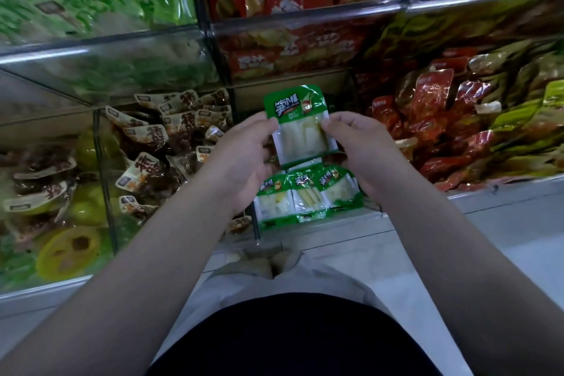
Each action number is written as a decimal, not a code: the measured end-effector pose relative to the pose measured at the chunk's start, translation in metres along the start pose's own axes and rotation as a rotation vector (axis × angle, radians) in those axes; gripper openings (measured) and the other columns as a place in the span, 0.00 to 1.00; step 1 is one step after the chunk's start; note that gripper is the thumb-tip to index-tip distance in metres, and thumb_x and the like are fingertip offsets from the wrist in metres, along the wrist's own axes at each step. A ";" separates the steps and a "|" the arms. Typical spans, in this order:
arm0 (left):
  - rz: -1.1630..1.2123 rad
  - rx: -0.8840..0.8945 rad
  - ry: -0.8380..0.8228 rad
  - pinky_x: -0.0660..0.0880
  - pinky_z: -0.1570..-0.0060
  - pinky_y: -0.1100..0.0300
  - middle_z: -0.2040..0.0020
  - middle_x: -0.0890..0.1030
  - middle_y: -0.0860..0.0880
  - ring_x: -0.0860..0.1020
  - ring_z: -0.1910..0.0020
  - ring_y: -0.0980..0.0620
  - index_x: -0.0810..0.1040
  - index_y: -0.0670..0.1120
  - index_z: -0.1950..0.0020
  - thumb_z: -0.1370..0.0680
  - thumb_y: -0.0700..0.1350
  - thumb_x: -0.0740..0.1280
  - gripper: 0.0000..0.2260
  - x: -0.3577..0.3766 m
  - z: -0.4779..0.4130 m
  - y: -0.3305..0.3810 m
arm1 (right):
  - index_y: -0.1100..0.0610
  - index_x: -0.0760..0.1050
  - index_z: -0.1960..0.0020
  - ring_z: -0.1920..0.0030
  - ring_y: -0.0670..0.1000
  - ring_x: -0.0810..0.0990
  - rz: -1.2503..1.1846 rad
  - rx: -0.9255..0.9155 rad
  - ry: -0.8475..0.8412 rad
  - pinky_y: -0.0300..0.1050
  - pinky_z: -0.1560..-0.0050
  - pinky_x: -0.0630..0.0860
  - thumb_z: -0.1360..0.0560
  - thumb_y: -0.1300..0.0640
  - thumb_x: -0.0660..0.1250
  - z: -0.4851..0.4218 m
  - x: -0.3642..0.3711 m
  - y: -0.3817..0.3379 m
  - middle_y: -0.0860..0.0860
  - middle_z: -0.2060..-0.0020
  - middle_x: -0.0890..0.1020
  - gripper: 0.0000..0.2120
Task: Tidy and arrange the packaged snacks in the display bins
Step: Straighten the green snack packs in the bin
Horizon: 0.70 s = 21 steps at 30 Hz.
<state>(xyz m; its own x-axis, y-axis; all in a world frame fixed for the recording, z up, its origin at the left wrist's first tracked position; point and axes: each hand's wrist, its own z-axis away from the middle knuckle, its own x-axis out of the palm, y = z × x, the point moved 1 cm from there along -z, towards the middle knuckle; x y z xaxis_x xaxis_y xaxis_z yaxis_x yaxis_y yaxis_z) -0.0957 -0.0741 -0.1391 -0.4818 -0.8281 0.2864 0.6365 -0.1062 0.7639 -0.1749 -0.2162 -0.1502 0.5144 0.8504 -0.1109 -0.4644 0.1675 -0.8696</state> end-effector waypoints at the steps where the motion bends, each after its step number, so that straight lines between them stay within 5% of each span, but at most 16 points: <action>1: 0.006 -0.011 0.003 0.78 0.56 0.56 0.47 0.82 0.44 0.80 0.54 0.49 0.77 0.46 0.47 0.17 0.41 0.56 0.10 0.003 0.000 -0.005 | 0.53 0.80 0.60 0.51 0.54 0.81 0.017 0.012 0.002 0.48 0.50 0.81 0.21 0.55 0.65 0.001 -0.003 0.006 0.53 0.52 0.83 0.10; 9: 0.067 -0.121 0.054 0.79 0.57 0.57 0.43 0.76 0.40 0.77 0.48 0.48 0.68 0.46 0.39 0.17 0.41 0.58 0.07 0.020 -0.014 -0.048 | 0.51 0.80 0.58 0.54 0.50 0.79 0.119 0.103 0.045 0.48 0.51 0.81 0.20 0.55 0.64 -0.001 -0.026 0.050 0.50 0.57 0.82 0.09; 14: 0.036 -0.175 0.066 0.74 0.40 0.50 0.47 0.74 0.44 0.76 0.50 0.49 0.69 0.46 0.46 0.18 0.40 0.58 0.02 0.027 -0.027 -0.074 | 0.51 0.80 0.54 0.54 0.50 0.79 0.144 0.141 0.049 0.49 0.51 0.81 0.20 0.56 0.63 -0.007 -0.037 0.069 0.51 0.56 0.81 0.08; 18: 0.046 -0.220 0.131 0.70 0.33 0.48 0.41 0.78 0.45 0.77 0.43 0.48 0.69 0.41 0.30 0.18 0.41 0.59 0.16 0.033 -0.041 -0.096 | 0.50 0.78 0.51 0.54 0.50 0.81 0.172 0.167 0.052 0.54 0.47 0.81 0.20 0.57 0.62 -0.010 -0.039 0.083 0.47 0.56 0.82 0.07; 21: 0.049 -0.267 0.174 0.70 0.32 0.47 0.35 0.76 0.44 0.76 0.38 0.47 0.67 0.41 0.28 0.17 0.42 0.59 0.18 0.040 -0.051 -0.109 | 0.51 0.78 0.47 0.57 0.51 0.79 0.254 0.135 0.069 0.54 0.51 0.79 0.20 0.59 0.61 -0.012 -0.042 0.094 0.48 0.57 0.83 0.08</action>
<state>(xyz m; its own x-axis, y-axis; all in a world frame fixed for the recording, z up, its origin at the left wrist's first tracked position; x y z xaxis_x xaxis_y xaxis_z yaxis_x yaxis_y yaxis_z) -0.1533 -0.1236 -0.2407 -0.3512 -0.9149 0.1988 0.8030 -0.1852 0.5665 -0.2316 -0.2421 -0.2330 0.4147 0.8385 -0.3535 -0.6740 0.0220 -0.7384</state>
